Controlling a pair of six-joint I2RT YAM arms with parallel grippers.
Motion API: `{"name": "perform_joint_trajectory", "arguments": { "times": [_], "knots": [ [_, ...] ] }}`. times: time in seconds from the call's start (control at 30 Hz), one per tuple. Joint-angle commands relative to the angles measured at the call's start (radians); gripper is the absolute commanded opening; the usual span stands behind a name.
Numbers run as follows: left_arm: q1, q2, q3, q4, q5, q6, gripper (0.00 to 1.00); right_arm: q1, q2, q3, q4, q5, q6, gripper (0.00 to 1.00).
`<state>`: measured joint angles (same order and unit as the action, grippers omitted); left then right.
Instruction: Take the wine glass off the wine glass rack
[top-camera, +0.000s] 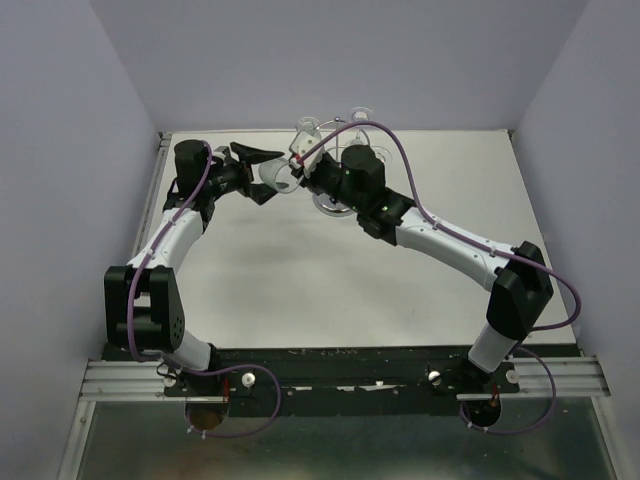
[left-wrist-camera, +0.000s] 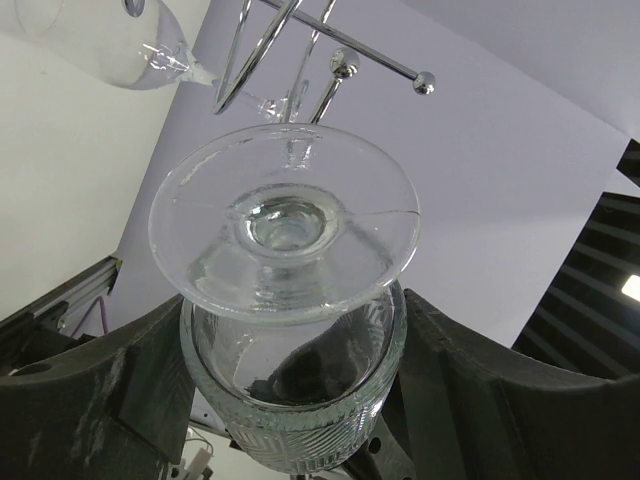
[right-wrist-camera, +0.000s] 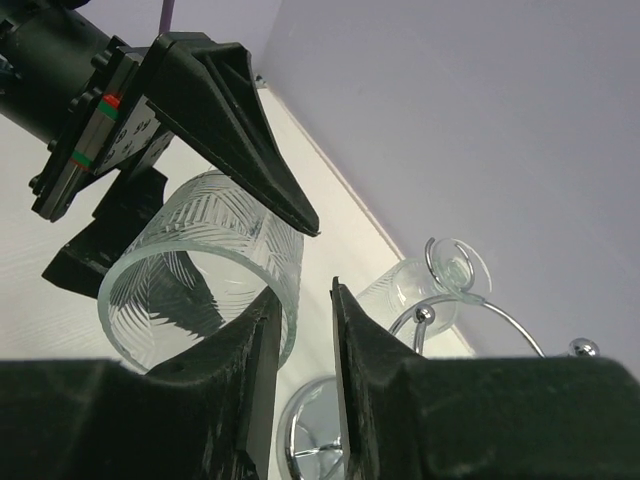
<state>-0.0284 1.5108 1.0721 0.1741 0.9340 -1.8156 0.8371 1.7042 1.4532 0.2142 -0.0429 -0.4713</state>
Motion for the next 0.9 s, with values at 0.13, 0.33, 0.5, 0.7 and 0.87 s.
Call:
{"name": "perform_joint_trajectory", "arguments": {
  "times": [0.13,0.33,0.5,0.7,0.87],
  "knots": [
    [-0.007,-0.049,0.012,-0.005,-0.034,-0.001,0.00,0.013,0.029,0.045,-0.027,0.028,0.052,0.30],
    [-0.007,-0.043,0.026,-0.065,-0.070,0.051,0.90,0.016,0.078,0.125,-0.022,0.142,0.224,0.01],
    [0.004,-0.049,0.012,-0.093,-0.095,0.084,0.99,0.019,0.147,0.268,-0.018,0.216,0.229,0.01],
    [0.074,-0.081,0.018,-0.052,-0.104,0.111,0.99,0.017,0.155,0.312,0.056,0.285,0.189,0.01],
    [0.128,-0.112,0.092,-0.071,-0.103,0.197,0.99,-0.032,0.108,0.295,0.085,0.305,0.172,0.01]
  ]
}}
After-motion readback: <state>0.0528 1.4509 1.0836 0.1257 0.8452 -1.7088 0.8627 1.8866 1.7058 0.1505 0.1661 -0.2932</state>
